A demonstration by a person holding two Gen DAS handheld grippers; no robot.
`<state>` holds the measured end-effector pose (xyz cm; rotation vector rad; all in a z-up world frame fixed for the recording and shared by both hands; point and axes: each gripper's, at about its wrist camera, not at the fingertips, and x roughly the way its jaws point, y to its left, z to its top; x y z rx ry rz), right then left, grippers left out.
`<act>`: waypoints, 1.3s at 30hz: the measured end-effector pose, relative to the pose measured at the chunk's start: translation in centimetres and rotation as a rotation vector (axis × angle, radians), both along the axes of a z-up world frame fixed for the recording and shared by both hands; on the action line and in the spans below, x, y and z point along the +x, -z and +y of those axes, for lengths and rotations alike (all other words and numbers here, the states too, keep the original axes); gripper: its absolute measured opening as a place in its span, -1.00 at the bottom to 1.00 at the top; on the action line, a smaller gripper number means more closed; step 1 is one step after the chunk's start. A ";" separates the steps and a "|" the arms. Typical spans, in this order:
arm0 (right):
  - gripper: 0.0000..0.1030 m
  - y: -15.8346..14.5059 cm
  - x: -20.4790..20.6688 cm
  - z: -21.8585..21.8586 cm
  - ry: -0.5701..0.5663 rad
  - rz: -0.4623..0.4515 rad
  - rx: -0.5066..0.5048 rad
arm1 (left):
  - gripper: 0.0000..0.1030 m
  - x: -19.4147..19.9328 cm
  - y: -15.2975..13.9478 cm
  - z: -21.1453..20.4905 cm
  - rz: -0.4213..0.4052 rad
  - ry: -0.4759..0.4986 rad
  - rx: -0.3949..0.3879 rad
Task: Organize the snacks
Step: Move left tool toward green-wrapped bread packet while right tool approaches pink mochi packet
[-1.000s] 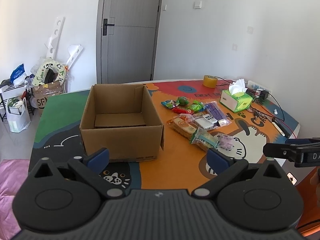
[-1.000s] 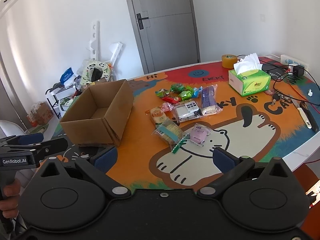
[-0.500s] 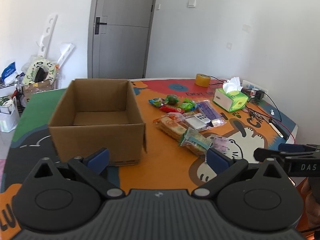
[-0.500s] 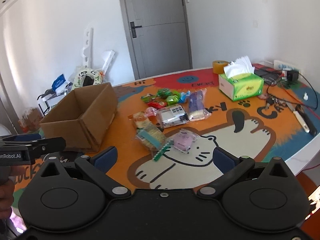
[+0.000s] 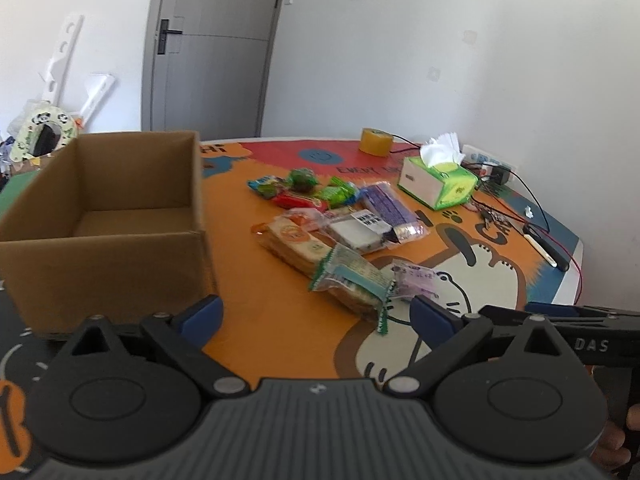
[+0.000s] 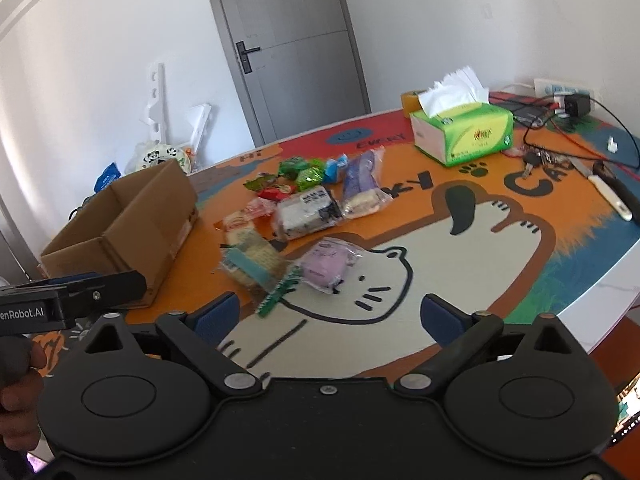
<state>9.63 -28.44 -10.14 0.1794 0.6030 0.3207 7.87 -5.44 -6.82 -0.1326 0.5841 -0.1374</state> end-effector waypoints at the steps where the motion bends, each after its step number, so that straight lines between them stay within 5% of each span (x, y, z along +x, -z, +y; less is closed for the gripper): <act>1: 0.67 0.3 0.3 -0.1 0.001 0.007 0.008 | 0.87 0.3 0.2 -0.2 0.003 0.007 -0.001; 24: 0.38 2.7 7.9 0.4 -0.028 0.082 0.162 | 0.65 6.5 2.1 -2.7 0.035 0.009 -0.017; 27: 0.29 3.0 8.1 0.9 -0.038 0.074 0.129 | 0.65 6.9 2.2 -2.6 0.047 -0.010 -0.025; 32: -0.16 3.0 8.2 -0.1 -0.043 0.083 0.116 | 0.65 7.6 2.4 -3.2 0.059 -0.014 -0.014; 39: -0.20 3.0 7.8 -2.3 0.010 0.089 0.119 | 0.65 8.2 2.9 -5.0 0.044 0.000 0.020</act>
